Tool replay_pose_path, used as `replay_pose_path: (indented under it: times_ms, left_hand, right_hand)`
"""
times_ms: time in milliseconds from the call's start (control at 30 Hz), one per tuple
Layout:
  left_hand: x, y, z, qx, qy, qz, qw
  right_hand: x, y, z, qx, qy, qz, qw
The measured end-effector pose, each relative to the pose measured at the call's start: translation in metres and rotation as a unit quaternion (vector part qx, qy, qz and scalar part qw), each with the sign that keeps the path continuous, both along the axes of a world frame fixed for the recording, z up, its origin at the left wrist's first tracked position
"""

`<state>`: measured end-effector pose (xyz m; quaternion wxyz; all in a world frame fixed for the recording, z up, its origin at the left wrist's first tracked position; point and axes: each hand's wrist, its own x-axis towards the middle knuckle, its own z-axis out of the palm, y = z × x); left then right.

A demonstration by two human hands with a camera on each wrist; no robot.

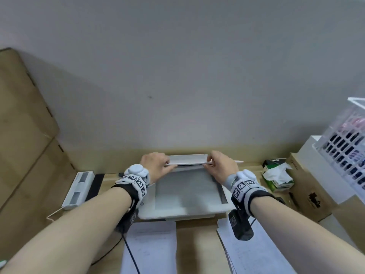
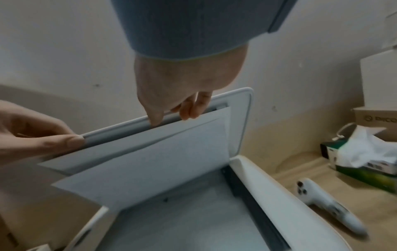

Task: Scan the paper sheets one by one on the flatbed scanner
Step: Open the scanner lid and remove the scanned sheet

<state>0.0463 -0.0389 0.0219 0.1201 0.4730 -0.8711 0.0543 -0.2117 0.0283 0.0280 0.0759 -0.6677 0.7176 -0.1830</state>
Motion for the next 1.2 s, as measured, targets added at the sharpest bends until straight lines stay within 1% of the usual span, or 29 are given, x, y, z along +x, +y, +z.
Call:
replay_pose_path:
  times_ms: [67,133,200,267,333,467,500,567,667,800,867,967,1033,1067,1133,1200]
  left_hand:
    - [0.000,-0.010,0.013,0.017,0.046,0.074,0.996]
    - [-0.001,-0.021,0.019,0.029,0.115,0.123,0.985]
    - [0.001,-0.032,0.022,0.060,0.192,0.158,0.967]
    - [0.002,-0.044,0.019,0.110,0.256,0.195,0.940]
    - [0.000,-0.055,0.017,0.163,0.309,0.217,0.912]
    - [-0.004,-0.071,0.010,0.232,0.365,0.207,0.877]
    - [-0.006,-0.077,0.007,0.246,0.374,0.203,0.871]
    - [-0.007,-0.084,0.001,0.261,0.380,0.188,0.867]
    - [-0.009,-0.087,-0.013,0.285,0.382,0.171,0.862]
    - [-0.001,-0.067,-0.033,0.308,0.372,0.156,0.862]
    - [0.006,-0.053,-0.045,0.320,0.359,0.169,0.860]
    - [0.023,-0.028,-0.066,0.336,0.322,0.210,0.860]
    - [0.037,-0.010,-0.082,0.348,0.308,0.232,0.855]
    - [0.041,-0.002,-0.088,0.355,0.308,0.235,0.851]
    - [0.048,0.013,-0.091,0.384,0.309,0.231,0.839]
    - [0.053,0.029,-0.091,0.429,0.319,0.222,0.816]
  right_hand:
    - [0.001,-0.016,0.012,-0.025,0.010,0.011,1.000]
    - [0.001,-0.032,0.019,-0.034,0.018,0.016,0.999]
    - [0.001,-0.044,0.025,-0.042,0.030,0.019,0.998]
    - [0.002,-0.060,0.026,-0.045,0.040,0.029,0.998]
    - [0.001,-0.078,0.024,-0.037,0.045,0.037,0.998]
    - [0.000,-0.100,0.014,-0.013,0.028,0.063,0.998]
    - [-0.001,-0.107,0.007,-0.004,0.034,0.072,0.997]
    - [0.000,-0.115,-0.008,0.020,0.041,0.081,0.996]
    - [0.004,-0.116,-0.035,0.081,0.041,0.100,0.991]
    - [0.018,-0.098,-0.078,0.150,0.034,0.118,0.981]
    - [0.027,-0.087,-0.101,0.189,0.033,0.133,0.972]
    - [0.043,-0.071,-0.128,0.235,0.040,0.166,0.957]
    - [0.053,-0.058,-0.142,0.224,0.076,0.196,0.952]
    - [0.055,-0.052,-0.147,0.211,0.091,0.195,0.953]
    - [0.058,-0.044,-0.151,0.191,0.109,0.182,0.958]
    - [0.062,-0.035,-0.151,0.182,0.120,0.156,0.963]
